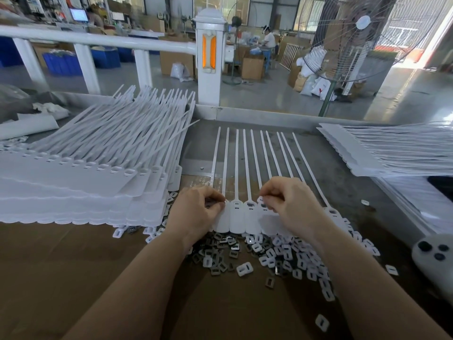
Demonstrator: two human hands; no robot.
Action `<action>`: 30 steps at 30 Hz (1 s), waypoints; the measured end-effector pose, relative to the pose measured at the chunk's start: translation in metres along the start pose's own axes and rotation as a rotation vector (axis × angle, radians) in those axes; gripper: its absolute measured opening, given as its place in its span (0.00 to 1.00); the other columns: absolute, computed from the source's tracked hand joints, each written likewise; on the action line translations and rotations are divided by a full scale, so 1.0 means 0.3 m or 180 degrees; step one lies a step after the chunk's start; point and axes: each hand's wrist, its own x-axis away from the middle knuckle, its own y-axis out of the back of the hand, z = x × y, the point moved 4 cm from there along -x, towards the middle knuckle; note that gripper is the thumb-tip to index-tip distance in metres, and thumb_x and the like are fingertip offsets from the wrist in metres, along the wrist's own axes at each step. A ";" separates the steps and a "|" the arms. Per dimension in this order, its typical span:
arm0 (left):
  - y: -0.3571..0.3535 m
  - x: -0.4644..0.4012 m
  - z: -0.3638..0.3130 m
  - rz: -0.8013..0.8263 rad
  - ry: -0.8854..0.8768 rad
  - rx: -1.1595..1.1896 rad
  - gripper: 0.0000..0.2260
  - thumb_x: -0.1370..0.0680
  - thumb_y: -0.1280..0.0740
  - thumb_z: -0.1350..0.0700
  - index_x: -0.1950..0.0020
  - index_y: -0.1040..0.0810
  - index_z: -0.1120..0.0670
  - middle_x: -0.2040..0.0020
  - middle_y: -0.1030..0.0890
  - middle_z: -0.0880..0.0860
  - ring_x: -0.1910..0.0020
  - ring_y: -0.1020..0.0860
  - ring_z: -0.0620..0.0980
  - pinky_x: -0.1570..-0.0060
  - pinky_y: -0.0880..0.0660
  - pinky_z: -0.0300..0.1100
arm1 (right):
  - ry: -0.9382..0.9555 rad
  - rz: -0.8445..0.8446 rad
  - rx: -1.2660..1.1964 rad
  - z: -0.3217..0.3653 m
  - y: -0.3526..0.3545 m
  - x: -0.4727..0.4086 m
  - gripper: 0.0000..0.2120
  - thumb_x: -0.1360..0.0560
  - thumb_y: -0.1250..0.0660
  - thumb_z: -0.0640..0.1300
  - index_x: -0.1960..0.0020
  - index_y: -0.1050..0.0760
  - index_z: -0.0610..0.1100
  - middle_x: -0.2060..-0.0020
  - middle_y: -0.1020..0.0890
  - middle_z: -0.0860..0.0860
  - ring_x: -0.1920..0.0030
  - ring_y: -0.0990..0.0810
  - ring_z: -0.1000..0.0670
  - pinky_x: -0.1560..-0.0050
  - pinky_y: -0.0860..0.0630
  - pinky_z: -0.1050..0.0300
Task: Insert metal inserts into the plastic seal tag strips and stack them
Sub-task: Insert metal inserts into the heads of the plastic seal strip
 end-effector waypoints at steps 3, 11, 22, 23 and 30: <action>0.000 -0.001 0.000 0.0008 0.0030 0.0031 0.04 0.26 0.30 0.56 0.52 0.18 0.50 0.58 0.23 0.42 0.58 0.26 0.36 0.59 0.32 0.24 | -0.0052 -0.0049 0.0114 -0.002 -0.029 -0.026 0.05 0.25 0.35 0.36 0.52 0.22 0.44 0.58 0.18 0.51 0.54 0.20 0.52 0.48 0.24 0.54; -0.001 -0.004 0.006 0.0031 0.0027 -0.0024 0.04 0.26 0.31 0.55 0.52 0.18 0.49 0.56 0.23 0.43 0.53 0.26 0.40 0.52 0.31 0.29 | 0.0006 -0.0141 0.0433 -0.006 -0.068 -0.038 0.06 0.25 0.34 0.39 0.52 0.20 0.46 0.55 0.17 0.52 0.54 0.21 0.54 0.46 0.25 0.57; 0.001 -0.003 -0.006 0.0045 0.0007 -0.0056 0.05 0.25 0.32 0.55 0.51 0.18 0.50 0.53 0.20 0.46 0.49 0.25 0.45 0.46 0.28 0.38 | 0.0243 -0.0155 0.0852 -0.009 -0.075 -0.030 0.10 0.22 0.38 0.41 0.47 0.19 0.46 0.50 0.18 0.52 0.49 0.23 0.53 0.47 0.32 0.64; 0.002 -0.003 -0.006 0.0048 0.0005 -0.0057 0.05 0.25 0.32 0.56 0.51 0.18 0.50 0.53 0.20 0.46 0.49 0.25 0.45 0.45 0.28 0.39 | 0.0253 -0.0129 0.0867 -0.010 -0.076 -0.029 0.10 0.22 0.38 0.41 0.47 0.19 0.46 0.50 0.19 0.52 0.49 0.23 0.53 0.48 0.33 0.65; 0.005 -0.001 -0.006 0.0000 -0.0047 -0.0054 0.05 0.26 0.31 0.56 0.51 0.18 0.50 0.56 0.22 0.44 0.52 0.25 0.42 0.49 0.31 0.31 | 0.0294 -0.0075 0.0901 -0.005 -0.077 -0.012 0.12 0.22 0.40 0.39 0.45 0.19 0.45 0.50 0.20 0.51 0.49 0.23 0.51 0.47 0.31 0.61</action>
